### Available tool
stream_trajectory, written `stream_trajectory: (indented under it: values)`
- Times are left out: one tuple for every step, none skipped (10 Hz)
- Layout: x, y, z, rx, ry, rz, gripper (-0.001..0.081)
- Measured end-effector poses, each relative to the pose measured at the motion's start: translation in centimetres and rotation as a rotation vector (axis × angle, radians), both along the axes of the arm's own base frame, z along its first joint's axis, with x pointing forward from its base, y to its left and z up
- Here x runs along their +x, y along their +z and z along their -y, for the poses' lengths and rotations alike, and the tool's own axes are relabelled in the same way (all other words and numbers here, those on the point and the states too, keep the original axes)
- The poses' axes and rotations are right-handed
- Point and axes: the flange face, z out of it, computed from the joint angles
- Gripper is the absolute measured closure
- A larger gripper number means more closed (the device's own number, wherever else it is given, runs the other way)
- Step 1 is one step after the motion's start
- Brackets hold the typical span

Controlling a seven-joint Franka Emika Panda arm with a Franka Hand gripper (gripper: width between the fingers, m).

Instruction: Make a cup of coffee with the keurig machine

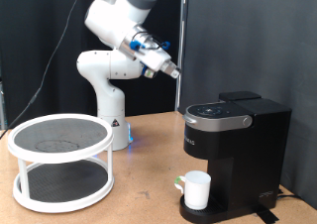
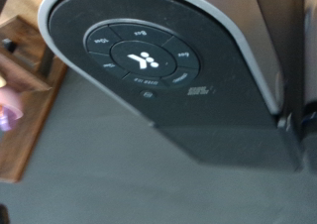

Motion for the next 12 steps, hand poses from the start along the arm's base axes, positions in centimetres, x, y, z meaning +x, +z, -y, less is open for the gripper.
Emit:
stream_trajectory:
  values:
    - [0.8, 0.9, -0.7, -0.072, 0.048, -0.027, -0.0002]
    - [1.6, 1.7, -1.4, -0.127, 0.109, -0.063, -0.0002]
    - [2.4, 2.5, -2.1, -0.148, 0.182, -0.106, -0.0002]
    - [3.4, 3.4, -2.6, -0.130, 0.211, -0.139, -0.0002]
    - [4.6, 3.3, -2.6, -0.107, 0.228, -0.169, -0.0002]
    - [4.6, 3.2, -2.5, -0.116, 0.221, -0.159, -0.0002]
    - [4.6, 3.2, -2.5, -0.157, 0.222, -0.141, -0.0002]
    - [4.8, 3.2, -2.7, -0.242, 0.236, -0.121, -0.0002]
    - [5.1, 3.3, -3.2, -0.349, 0.265, -0.107, -0.0002]
    - [5.4, 3.8, -3.9, -0.435, 0.298, -0.096, -0.0002]
    - [5.9, 4.6, -4.7, -0.483, 0.319, -0.090, -0.0002]
    - [6.6, 5.5, -5.3, -0.507, 0.327, -0.083, -0.0002]
